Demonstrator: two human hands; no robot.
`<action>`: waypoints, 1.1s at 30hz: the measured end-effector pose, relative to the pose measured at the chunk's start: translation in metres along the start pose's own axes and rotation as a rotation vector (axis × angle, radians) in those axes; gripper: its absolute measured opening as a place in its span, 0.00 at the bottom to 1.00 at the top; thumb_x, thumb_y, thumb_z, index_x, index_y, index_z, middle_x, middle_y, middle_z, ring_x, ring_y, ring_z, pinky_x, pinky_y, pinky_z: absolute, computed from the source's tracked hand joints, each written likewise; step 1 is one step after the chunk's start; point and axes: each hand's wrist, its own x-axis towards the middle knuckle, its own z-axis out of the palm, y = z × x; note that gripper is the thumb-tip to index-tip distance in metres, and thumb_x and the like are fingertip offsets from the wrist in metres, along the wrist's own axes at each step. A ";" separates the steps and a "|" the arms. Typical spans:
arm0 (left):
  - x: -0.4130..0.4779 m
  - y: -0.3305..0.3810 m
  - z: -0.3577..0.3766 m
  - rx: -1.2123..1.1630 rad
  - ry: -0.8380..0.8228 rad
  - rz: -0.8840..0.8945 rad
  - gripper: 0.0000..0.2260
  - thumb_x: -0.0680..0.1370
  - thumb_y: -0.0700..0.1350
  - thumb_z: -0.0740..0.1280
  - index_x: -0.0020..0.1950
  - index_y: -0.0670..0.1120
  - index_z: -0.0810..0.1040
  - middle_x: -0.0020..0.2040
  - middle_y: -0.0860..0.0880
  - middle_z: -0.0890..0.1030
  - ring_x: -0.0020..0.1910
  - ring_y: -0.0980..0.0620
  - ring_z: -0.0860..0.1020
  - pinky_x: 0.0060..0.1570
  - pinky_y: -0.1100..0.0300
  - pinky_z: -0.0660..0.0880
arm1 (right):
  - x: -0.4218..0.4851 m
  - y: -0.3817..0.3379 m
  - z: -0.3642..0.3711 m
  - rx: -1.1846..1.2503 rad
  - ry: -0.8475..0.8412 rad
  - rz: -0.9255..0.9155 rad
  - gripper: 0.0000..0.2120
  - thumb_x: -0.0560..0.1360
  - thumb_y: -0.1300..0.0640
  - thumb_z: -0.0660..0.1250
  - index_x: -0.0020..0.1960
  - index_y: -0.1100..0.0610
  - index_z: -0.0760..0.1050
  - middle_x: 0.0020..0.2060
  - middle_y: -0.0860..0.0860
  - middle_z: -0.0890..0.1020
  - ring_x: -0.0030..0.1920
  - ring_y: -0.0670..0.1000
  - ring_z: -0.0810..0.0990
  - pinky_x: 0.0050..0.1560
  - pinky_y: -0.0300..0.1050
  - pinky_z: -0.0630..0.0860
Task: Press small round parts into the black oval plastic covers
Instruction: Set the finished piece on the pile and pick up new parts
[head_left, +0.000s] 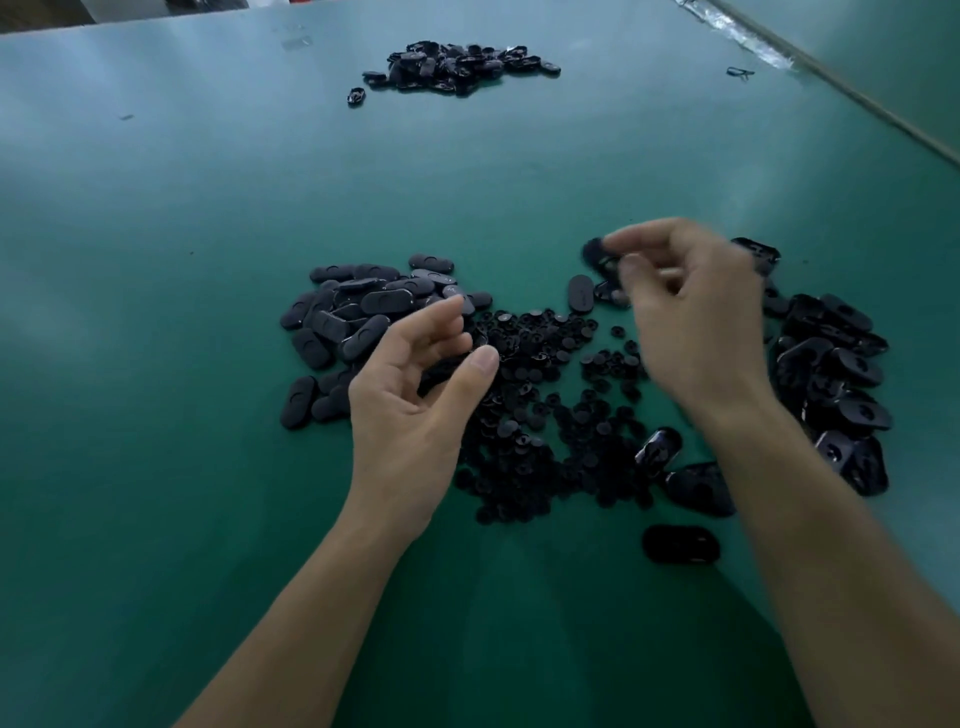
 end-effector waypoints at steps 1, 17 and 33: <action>-0.001 0.001 0.000 -0.011 -0.008 -0.005 0.17 0.74 0.48 0.74 0.62 0.51 0.80 0.53 0.53 0.83 0.55 0.53 0.81 0.59 0.48 0.79 | -0.006 -0.003 0.004 0.098 -0.091 0.013 0.11 0.80 0.63 0.65 0.54 0.48 0.79 0.42 0.42 0.82 0.42 0.42 0.83 0.41 0.34 0.78; -0.004 0.003 0.001 -0.026 -0.053 -0.032 0.06 0.77 0.37 0.72 0.49 0.47 0.83 0.41 0.47 0.86 0.40 0.53 0.84 0.42 0.64 0.80 | -0.048 0.003 0.024 0.266 -0.324 -0.082 0.05 0.75 0.56 0.74 0.48 0.47 0.83 0.40 0.42 0.85 0.42 0.44 0.84 0.45 0.35 0.78; -0.001 0.004 0.002 -0.134 0.004 -0.075 0.05 0.79 0.35 0.68 0.50 0.44 0.79 0.40 0.47 0.85 0.40 0.50 0.85 0.41 0.62 0.80 | -0.055 0.001 0.027 -0.432 -0.353 -0.207 0.14 0.81 0.51 0.64 0.66 0.50 0.77 0.51 0.47 0.76 0.56 0.50 0.71 0.58 0.46 0.71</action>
